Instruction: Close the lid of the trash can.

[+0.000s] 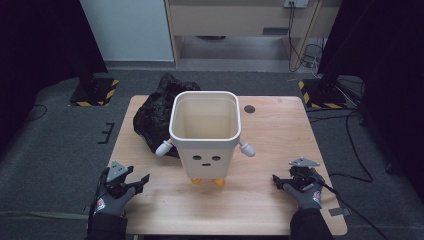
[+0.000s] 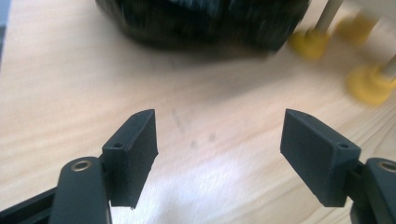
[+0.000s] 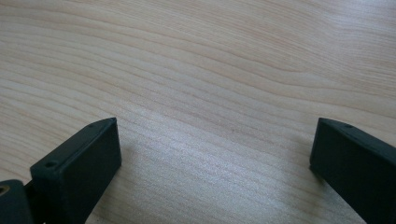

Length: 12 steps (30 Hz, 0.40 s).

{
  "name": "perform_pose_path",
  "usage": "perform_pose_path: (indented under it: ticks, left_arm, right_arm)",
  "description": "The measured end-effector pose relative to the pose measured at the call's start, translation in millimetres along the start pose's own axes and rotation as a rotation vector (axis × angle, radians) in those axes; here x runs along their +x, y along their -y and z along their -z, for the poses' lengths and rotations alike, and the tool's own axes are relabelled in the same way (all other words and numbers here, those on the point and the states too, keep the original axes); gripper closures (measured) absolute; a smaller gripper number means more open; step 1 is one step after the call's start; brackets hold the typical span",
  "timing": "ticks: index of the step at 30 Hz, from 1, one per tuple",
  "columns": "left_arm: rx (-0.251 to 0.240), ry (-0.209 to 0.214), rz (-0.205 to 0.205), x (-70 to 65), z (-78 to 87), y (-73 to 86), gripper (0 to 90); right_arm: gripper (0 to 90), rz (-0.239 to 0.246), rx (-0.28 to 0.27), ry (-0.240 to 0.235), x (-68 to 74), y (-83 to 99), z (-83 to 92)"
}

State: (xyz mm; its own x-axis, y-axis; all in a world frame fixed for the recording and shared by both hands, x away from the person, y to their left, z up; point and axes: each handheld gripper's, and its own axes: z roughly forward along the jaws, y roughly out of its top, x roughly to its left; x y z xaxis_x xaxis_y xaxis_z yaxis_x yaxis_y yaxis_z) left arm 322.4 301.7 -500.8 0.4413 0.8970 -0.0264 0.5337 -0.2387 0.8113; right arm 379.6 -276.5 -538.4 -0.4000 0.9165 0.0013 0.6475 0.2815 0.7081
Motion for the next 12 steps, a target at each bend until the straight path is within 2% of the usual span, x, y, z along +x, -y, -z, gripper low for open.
perform_pose_path:
  ticks: [4,8,12]
  left_arm:
    - [0.074,-0.055,-0.026,8.9,-6.5,11.6,26.7]
    - [0.113,-0.051,-0.008,13.7,-12.4,18.0,25.4]
    - [0.143,-0.041,-0.034,12.6,-17.8,19.8,22.9]
  right_arm:
    - [2.3,-0.003,-0.001,0.0,0.3,0.0,-0.1]
    - [2.2,-0.002,-0.001,0.001,0.2,0.0,-0.1]
    - [1.5,-0.001,0.002,0.002,-0.3,0.0,-0.3]
